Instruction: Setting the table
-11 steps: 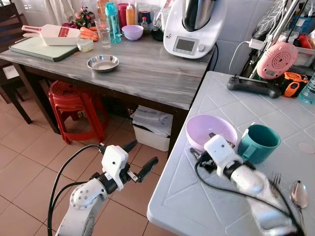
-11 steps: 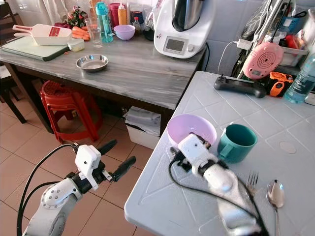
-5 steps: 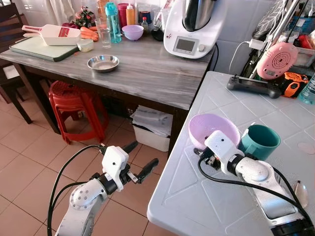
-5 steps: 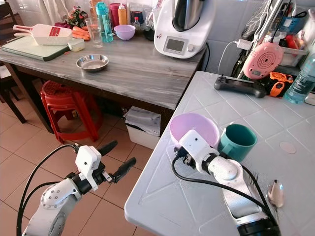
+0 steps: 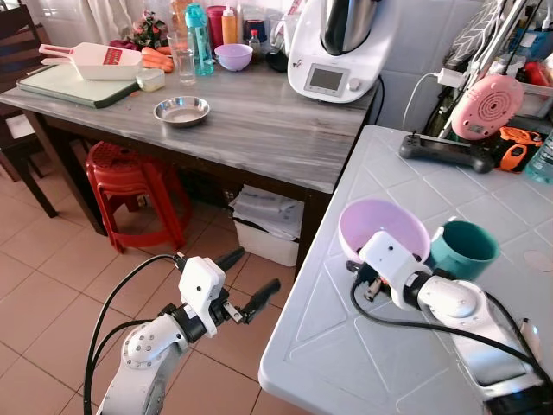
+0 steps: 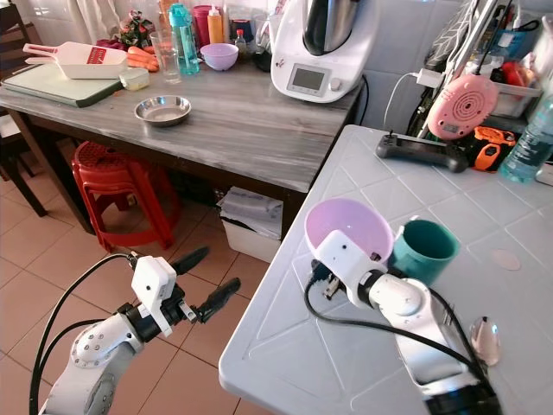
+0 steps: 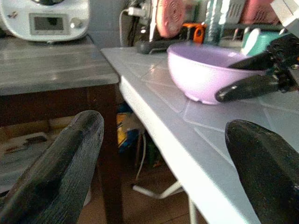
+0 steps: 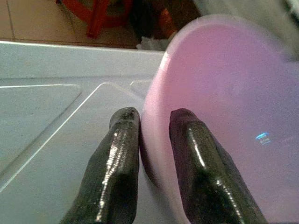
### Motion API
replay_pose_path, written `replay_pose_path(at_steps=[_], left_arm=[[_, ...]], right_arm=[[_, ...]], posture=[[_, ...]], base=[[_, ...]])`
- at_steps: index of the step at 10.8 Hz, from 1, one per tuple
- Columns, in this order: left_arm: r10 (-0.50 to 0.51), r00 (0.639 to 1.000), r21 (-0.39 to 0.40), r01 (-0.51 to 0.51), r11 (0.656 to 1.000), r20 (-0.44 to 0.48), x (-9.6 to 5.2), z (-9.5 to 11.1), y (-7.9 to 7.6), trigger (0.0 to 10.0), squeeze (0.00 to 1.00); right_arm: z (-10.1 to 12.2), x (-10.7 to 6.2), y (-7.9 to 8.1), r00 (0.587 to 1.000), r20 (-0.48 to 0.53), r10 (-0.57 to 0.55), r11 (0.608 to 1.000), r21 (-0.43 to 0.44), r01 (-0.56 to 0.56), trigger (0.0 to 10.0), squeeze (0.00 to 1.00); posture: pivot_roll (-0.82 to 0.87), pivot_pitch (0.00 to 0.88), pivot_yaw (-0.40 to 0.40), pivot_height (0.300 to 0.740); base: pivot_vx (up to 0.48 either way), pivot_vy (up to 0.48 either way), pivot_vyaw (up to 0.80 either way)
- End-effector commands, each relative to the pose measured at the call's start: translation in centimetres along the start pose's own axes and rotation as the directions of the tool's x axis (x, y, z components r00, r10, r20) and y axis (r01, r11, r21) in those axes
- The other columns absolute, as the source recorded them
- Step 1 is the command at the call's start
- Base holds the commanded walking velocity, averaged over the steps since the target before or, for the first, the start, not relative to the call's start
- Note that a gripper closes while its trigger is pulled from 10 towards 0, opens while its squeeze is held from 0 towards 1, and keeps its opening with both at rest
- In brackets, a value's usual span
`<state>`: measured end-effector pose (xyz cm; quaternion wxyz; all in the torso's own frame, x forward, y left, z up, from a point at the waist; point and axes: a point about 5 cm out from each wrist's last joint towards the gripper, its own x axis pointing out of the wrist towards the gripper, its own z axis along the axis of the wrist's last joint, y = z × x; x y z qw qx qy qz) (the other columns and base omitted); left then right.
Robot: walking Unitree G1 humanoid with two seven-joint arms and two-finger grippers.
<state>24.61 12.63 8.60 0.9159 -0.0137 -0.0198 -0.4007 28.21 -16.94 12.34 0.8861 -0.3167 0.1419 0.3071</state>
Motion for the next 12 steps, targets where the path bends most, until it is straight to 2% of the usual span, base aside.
replay_pose_path(at_steps=[1,5,8,9,11,12], left_arm=[[-0.03,0.999,-0.004,0.03,1.0,0.011,0.0,0.2,-0.1,10.0,0.0],[-0.157,0.987,-0.047,0.156,0.987,-0.015,-0.9,0.4,-0.5,10.0,0.0],[-0.155,0.988,-0.043,0.154,0.987,-0.018,-1.1,0.4,-0.3,10.0,0.0],[-0.141,0.99,-0.037,0.14,0.989,-0.019,-1.1,0.4,-0.2,10.0,0.0],[0.004,1.0,0.004,-0.003,1.0,-0.011,-0.5,0.7,1.2,10.0,0.0],[0.141,0.989,0.026,-0.14,0.99,-0.041,-0.1,0.5,2.4,10.0,0.0]], right_arm=[[1.3,-0.2,0.0,0.999,0.041,0.007,1.0,-0.03,-0.005,0.0,0.0],[1.5,-0.3,0.1,0.999,0.049,0.005,0.998,-0.057,-0.003,0.0,0.0],[1.6,-0.2,0.0,0.999,0.049,0.001,0.997,-0.072,0.002,0.0,0.0],[2.1,-0.2,-0.2,0.996,0.077,-0.033,0.997,-0.068,0.038,0.0,0.0],[3.9,-0.1,-1.0,0.962,0.205,-0.181,0.983,-0.004,0.186,0.0,0.0],[4.6,-0.4,-1.5,0.931,0.247,-0.27,0.963,0.053,0.265,0.0,0.0]], posture=[[0.04,0.006,-0.026,0.74],[0.04,0.007,-0.025,0.74],[0.04,0.013,-0.026,0.74],[0.04,0.01,-0.026,0.74],[0.04,0.01,-0.026,0.74],[0.04,0.01,-0.026,0.74]], base=[[0.0,0.0,0.0],[0.0,0.0,0.0],[0.0,0.0,0.0],[0.0,0.0,0.0],[0.0,0.0,0.0],[0.0,0.0,0.0]])
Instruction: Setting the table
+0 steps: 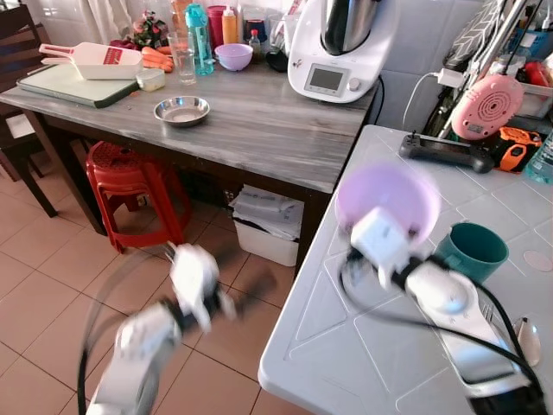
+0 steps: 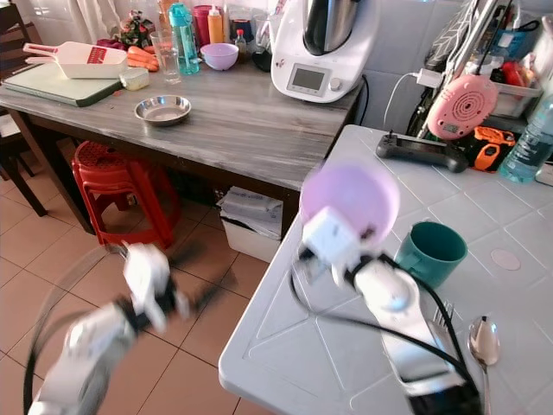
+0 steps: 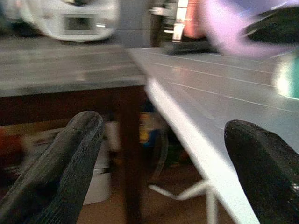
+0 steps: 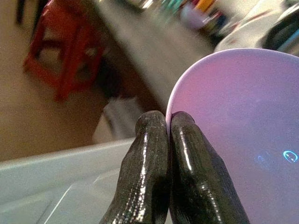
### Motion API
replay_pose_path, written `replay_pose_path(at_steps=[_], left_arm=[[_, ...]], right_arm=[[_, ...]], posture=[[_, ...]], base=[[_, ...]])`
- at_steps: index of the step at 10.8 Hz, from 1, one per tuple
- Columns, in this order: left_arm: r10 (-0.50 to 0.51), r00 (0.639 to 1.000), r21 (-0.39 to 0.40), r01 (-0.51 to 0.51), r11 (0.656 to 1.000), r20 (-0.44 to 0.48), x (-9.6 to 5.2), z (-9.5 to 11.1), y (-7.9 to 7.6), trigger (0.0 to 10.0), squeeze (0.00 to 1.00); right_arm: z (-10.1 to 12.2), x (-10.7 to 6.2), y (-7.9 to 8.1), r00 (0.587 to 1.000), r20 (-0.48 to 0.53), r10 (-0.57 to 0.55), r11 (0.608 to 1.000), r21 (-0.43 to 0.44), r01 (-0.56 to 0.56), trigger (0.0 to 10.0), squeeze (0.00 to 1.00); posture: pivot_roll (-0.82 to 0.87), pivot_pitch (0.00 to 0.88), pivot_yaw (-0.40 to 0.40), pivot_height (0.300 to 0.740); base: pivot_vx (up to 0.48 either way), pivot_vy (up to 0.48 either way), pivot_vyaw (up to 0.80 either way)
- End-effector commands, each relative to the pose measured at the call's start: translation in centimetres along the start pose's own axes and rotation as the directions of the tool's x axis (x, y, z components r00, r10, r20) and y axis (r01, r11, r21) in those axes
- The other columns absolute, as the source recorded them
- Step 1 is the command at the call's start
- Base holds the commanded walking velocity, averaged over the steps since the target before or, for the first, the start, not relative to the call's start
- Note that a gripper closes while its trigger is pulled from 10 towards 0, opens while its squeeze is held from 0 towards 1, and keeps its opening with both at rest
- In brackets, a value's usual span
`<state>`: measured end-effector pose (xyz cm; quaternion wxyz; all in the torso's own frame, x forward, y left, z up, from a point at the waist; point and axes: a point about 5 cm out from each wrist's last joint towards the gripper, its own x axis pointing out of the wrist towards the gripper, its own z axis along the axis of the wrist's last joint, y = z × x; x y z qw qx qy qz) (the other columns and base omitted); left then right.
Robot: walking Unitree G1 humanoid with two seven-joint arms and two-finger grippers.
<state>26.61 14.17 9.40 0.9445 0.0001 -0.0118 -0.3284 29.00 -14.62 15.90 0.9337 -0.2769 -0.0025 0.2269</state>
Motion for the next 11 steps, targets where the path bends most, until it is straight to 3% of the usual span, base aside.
replay_pose_path(at_steps=[1,2,4,7,11], left_arm=[[0.09,0.995,0.003,-0.09,0.996,-0.035,0.0,-0.4,0.9,10.0,0.0],[0.243,0.97,-0.029,-0.243,0.97,0.005,0.6,0.3,2.9,10.0,0.0],[0.308,0.951,-0.04,-0.307,0.951,0.019,1.1,0.7,3.8,10.0,0.0],[0.314,0.948,-0.051,-0.312,0.949,0.042,1.7,1.0,4.0,10.0,0.0],[0.311,0.949,-0.05,-0.308,0.95,0.047,1.9,0.9,3.9,10.0,0.0]], right_arm=[[0.8,-0.2,-1.1,0.996,0.044,-0.079,0.997,0.003,0.079,10.0,0.0],[1.2,-0.3,-1.5,0.974,0.079,-0.21,0.974,0.105,0.202,10.0,0.0],[0.9,-0.5,-1.0,0.964,0.073,-0.257,0.958,0.153,0.243,10.0,0.0],[0.7,-0.4,0.1,0.965,0.073,-0.253,0.954,0.186,0.236,10.0,0.0],[1.0,-0.3,0.0,0.958,0.104,-0.269,0.951,0.189,0.246,10.0,0.0]], posture=[[0.03,0.002,-0.018,0.74],[0.03,0.002,-0.018,0.74],[0.03,0.0,-0.017,0.74],[0.03,0.0,-0.015,0.74],[0.04,0.0,-0.016,0.74]], base=[[0.0,0.0,0.0],[0.0,0.0,0.0],[0.0,0.0,0.0],[0.0,0.183,-0.72],[0.0,0.352,0.0]])
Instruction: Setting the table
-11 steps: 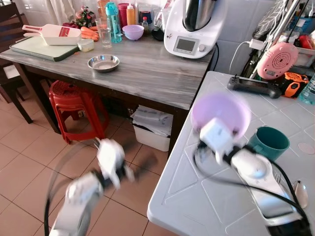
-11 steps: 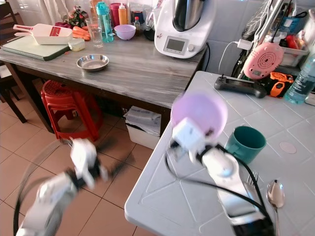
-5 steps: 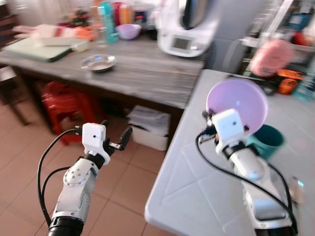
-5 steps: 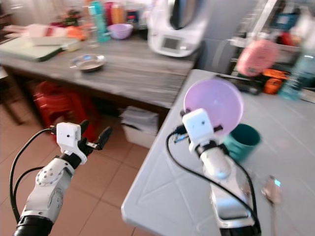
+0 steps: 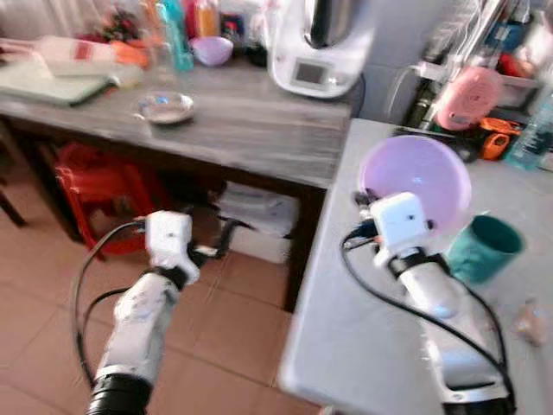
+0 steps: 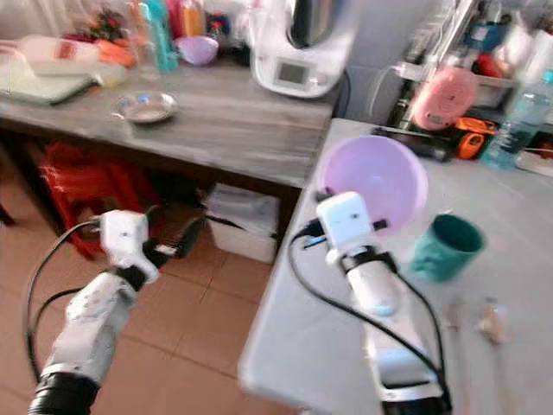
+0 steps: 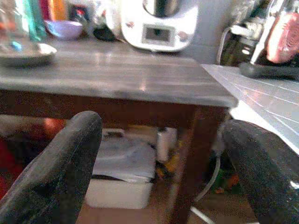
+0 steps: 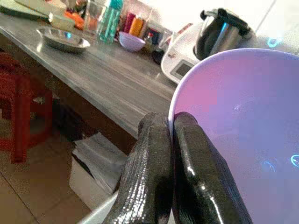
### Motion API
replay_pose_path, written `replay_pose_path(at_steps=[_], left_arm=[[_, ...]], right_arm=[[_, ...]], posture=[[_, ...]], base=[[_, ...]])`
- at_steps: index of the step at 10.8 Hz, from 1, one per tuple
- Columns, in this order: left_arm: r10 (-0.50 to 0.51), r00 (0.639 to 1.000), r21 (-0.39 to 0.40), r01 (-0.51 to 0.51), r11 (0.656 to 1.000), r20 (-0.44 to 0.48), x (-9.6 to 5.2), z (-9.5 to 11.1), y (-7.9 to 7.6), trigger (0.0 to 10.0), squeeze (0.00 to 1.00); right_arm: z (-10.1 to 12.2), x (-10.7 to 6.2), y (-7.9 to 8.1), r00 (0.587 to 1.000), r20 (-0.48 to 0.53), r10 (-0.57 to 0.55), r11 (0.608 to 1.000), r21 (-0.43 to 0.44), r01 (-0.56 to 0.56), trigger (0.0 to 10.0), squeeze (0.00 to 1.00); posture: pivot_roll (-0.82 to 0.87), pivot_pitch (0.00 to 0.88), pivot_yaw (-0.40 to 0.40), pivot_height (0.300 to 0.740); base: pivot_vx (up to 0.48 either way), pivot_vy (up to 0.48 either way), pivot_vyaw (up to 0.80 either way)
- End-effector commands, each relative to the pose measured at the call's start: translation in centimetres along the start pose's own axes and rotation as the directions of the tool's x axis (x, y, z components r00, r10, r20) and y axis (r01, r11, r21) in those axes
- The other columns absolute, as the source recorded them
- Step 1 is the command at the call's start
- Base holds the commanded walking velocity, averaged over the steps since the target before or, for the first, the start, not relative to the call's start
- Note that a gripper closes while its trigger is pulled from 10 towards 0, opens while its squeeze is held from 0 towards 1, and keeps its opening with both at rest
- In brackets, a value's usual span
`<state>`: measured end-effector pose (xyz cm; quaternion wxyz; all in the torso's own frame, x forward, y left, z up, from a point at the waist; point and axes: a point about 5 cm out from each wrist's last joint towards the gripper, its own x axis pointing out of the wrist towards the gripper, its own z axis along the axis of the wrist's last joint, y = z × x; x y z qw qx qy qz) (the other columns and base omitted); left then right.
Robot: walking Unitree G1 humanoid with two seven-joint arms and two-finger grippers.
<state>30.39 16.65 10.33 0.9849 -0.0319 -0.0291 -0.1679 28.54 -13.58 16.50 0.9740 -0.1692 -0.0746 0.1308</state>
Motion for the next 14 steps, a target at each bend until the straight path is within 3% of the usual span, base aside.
replay_pose_path(at_steps=[1,8,14], left_arm=[[-0.018,1.0,0.002,0.018,1.0,0.003,0.3,0.0,-0.6,10.0,0.0],[-0.035,0.999,0.009,0.035,0.999,0.005,0.4,-0.2,-1.0,10.0,0.0],[0.018,0.999,0.03,-0.019,0.999,0.03,0.9,0.1,-0.7,10.0,0.0]], right_arm=[[0.0,-0.2,-0.6,1.0,0.004,-0.021,1.0,-0.016,0.021,10.0,0.0],[-0.2,-0.1,-0.5,1.0,0.008,-0.022,1.0,-0.017,0.022,10.0,0.0],[-1.2,-0.9,-0.4,0.999,-0.016,-0.035,0.999,-0.013,0.034,10.0,0.0]], posture=[[0.04,0.0,-0.016,0.74],[0.04,0.0,-0.015,0.74],[0.03,0.0,-0.005,0.74]], base=[[0.0,0.382,0.0],[0.0,0.389,0.0],[0.0,0.404,0.0]])
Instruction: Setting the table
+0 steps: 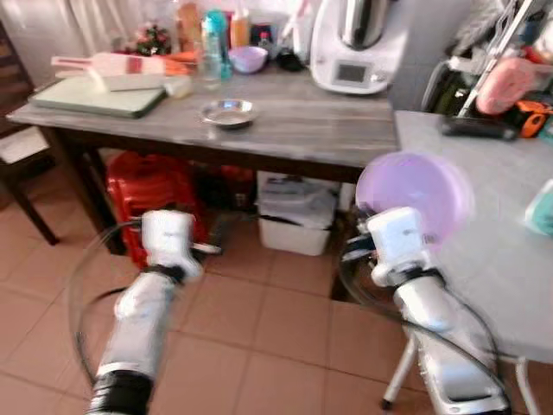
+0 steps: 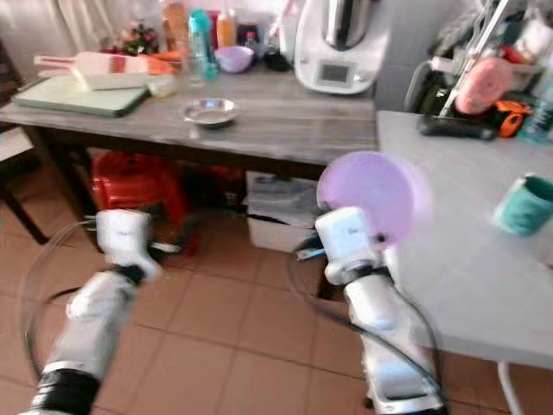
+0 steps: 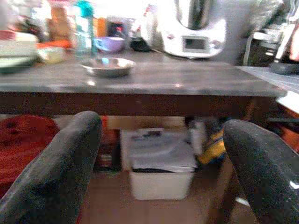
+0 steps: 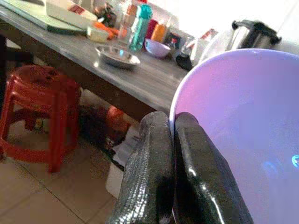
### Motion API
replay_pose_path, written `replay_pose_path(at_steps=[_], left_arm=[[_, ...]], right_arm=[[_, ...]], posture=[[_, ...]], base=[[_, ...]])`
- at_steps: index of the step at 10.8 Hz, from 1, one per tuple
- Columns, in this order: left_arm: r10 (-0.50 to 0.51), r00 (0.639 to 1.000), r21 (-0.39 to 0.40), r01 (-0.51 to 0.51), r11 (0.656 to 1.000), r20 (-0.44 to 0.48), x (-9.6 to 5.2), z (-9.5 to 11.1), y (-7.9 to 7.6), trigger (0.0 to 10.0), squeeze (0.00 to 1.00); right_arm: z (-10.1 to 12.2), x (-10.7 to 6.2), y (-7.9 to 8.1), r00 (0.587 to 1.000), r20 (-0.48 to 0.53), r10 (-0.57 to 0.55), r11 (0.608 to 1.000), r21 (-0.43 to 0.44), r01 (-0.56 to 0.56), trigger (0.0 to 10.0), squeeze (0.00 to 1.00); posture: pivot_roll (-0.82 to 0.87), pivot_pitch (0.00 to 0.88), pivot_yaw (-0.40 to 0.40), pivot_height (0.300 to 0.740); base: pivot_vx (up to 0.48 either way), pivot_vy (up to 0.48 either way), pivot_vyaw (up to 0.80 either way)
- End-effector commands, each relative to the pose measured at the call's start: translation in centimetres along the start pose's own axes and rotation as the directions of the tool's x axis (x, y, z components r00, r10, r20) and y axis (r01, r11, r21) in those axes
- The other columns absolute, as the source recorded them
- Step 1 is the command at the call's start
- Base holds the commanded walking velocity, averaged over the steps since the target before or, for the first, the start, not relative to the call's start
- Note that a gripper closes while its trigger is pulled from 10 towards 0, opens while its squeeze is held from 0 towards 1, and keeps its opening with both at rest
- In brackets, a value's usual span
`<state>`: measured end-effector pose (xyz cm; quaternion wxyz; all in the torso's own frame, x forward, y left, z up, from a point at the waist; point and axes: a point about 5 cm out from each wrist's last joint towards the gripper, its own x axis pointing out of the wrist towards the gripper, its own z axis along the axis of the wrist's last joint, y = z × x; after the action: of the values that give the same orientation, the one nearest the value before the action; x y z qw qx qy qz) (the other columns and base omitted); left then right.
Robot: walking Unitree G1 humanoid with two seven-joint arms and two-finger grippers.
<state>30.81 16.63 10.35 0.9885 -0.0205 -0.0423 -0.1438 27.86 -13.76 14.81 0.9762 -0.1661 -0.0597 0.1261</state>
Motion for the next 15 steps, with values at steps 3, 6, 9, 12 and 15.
replay_pose_path(at_steps=[3,6,9,12,15], left_arm=[[-0.045,0.999,-0.01,0.045,0.999,0.007,0.5,-0.3,-2.1,10.0,0.0],[-0.055,0.998,-0.021,0.055,0.998,0.006,0.5,-0.6,-2.7,10.0,0.0],[-0.047,0.999,-0.011,0.047,0.999,0.005,0.7,-0.6,-2.6,10.0,0.0],[-0.112,0.993,-0.027,0.112,0.993,0.027,0.6,-0.2,-3.4,10.0,0.0],[-0.141,0.989,-0.034,0.142,0.989,0.034,0.6,-0.1,-3.4,10.0,0.0]], right_arm=[[0.3,-0.1,-1.0,0.999,0.017,-0.031,0.999,-0.032,0.031,10.0,0.0],[0.3,-0.2,-0.9,0.999,0.017,-0.031,0.999,-0.036,0.032,10.0,0.0],[0.3,-0.1,-0.7,0.999,0.019,-0.026,0.999,-0.036,0.026,10.0,0.0],[0.3,-0.1,-0.7,0.999,0.02,-0.029,0.998,-0.049,0.03,10.0,0.0],[0.4,-0.1,-0.4,1.0,0.029,-0.009,0.998,-0.061,0.011,10.0,0.0]], posture=[[0.02,0.003,-0.004,0.74],[0.02,0.001,-0.002,0.74],[0.02,0.0,0.0,0.74],[0.01,0.0,0.002,0.74],[0.02,0.0,0.003,0.74]], base=[[0.0,0.426,0.0],[0.0,0.43,0.0],[0.0,0.434,0.0],[0.0,0.145,0.0],[0.0,0.0,0.0]])
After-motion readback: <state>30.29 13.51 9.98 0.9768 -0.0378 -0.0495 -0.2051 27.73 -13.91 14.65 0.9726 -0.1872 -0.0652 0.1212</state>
